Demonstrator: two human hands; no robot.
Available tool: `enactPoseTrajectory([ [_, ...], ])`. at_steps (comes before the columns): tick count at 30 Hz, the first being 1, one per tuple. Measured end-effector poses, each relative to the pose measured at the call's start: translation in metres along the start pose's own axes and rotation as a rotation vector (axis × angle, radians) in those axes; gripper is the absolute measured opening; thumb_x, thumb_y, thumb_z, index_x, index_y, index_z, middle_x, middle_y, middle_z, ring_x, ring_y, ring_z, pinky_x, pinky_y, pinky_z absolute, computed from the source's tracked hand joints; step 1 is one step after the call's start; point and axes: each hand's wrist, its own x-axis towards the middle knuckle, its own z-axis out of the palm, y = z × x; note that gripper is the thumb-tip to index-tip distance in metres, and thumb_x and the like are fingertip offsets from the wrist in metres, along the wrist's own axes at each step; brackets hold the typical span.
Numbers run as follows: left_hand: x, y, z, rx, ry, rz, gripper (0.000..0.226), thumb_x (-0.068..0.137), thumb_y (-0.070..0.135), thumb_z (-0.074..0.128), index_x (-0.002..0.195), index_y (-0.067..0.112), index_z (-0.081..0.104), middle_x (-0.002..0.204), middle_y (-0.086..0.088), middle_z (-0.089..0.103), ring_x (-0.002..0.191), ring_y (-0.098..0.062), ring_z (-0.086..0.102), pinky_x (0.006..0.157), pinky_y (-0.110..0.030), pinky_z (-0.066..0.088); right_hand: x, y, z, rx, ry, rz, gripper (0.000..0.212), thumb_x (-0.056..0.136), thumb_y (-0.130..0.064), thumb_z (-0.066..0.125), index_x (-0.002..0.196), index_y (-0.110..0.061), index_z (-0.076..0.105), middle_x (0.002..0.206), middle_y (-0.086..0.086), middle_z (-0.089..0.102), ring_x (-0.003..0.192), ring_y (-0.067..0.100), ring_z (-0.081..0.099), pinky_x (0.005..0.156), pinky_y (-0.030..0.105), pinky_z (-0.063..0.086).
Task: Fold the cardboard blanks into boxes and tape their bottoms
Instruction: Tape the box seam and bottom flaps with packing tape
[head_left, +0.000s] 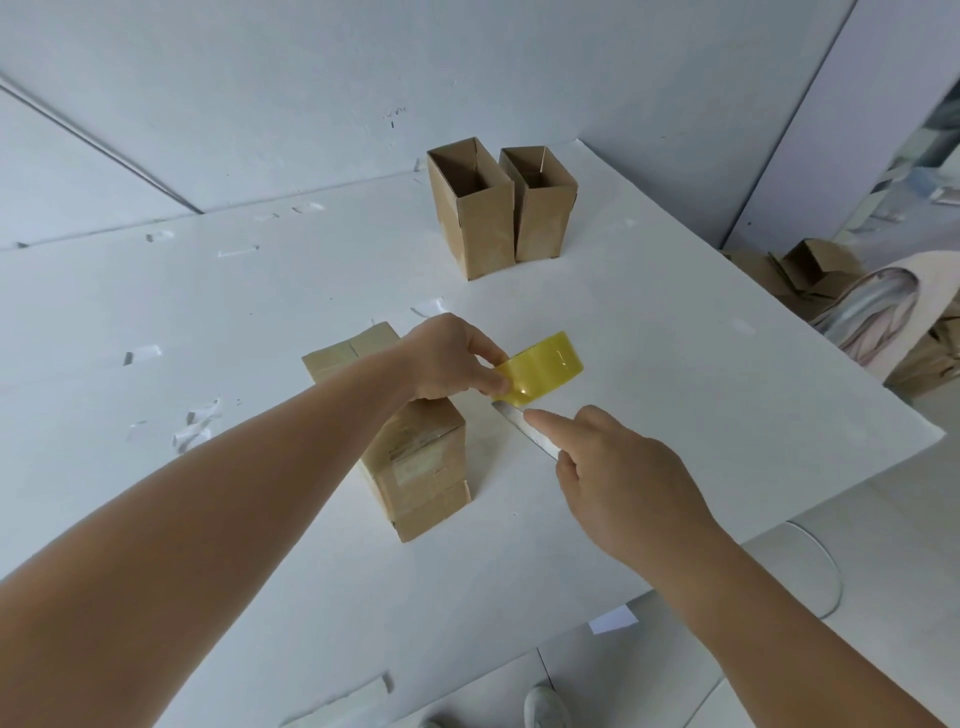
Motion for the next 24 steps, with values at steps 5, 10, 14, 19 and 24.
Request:
enactPoseTrajectory([
  [5, 0.0, 0.001, 0.001, 0.007, 0.013, 0.009, 0.018, 0.072, 0.034, 0.079, 0.087, 0.04, 0.071, 0.087, 0.005, 0.07, 0.092, -0.012, 0.061, 0.082, -0.027, 0.049, 0.008, -0.021, -0.015, -0.165, -0.091, 0.025, 0.041, 0.093, -0.013, 0.04, 0.13, -0.031, 0.035, 0.086, -0.003, 0.027, 0.048, 0.019, 0.035, 0.044, 0.027, 0.026],
  [10, 0.001, 0.002, 0.003, -0.006, 0.007, 0.023, 0.019, 0.072, 0.034, 0.079, 0.09, 0.038, 0.072, 0.085, 0.007, 0.07, 0.084, -0.01, 0.062, 0.078, -0.026, 0.049, 0.017, -0.032, -0.018, -0.25, -0.177, 0.016, 0.042, 0.091, -0.005, 0.041, 0.13, -0.021, 0.038, 0.093, 0.0, 0.025, 0.049, 0.016, 0.034, 0.043, 0.026, 0.021],
  [14, 0.002, 0.007, 0.0, -0.142, -0.024, 0.04, 0.023, 0.076, 0.027, 0.078, 0.099, 0.028, 0.074, 0.073, 0.01, 0.067, 0.064, -0.005, 0.054, 0.066, -0.018, 0.044, 0.022, -0.02, 0.021, -0.183, -0.356, 0.043, 0.041, 0.087, -0.001, 0.045, 0.124, -0.019, 0.05, 0.083, -0.002, 0.027, 0.057, 0.017, 0.044, 0.044, 0.026, 0.021],
  [19, 0.004, 0.007, 0.002, -0.142, -0.022, 0.04, 0.015, 0.076, 0.028, 0.078, 0.089, 0.033, 0.073, 0.069, 0.012, 0.068, 0.063, -0.003, 0.053, 0.07, -0.019, 0.045, 0.035, 0.005, 0.062, -0.144, -0.32, 0.147, 0.061, 0.088, -0.001, 0.042, 0.14, -0.03, 0.032, 0.095, 0.001, 0.03, 0.069, 0.021, 0.042, 0.054, 0.028, 0.035],
  [24, 0.005, 0.007, -0.002, -0.192, -0.031, 0.037, 0.017, 0.078, 0.028, 0.077, 0.094, 0.031, 0.074, 0.064, 0.016, 0.064, 0.059, -0.002, 0.05, 0.055, -0.007, 0.04, 0.038, 0.014, 0.086, 0.073, -0.176, 0.156, 0.046, 0.098, -0.033, 0.041, 0.143, -0.029, 0.035, 0.119, 0.003, 0.05, 0.106, 0.021, 0.047, 0.087, 0.03, 0.041],
])
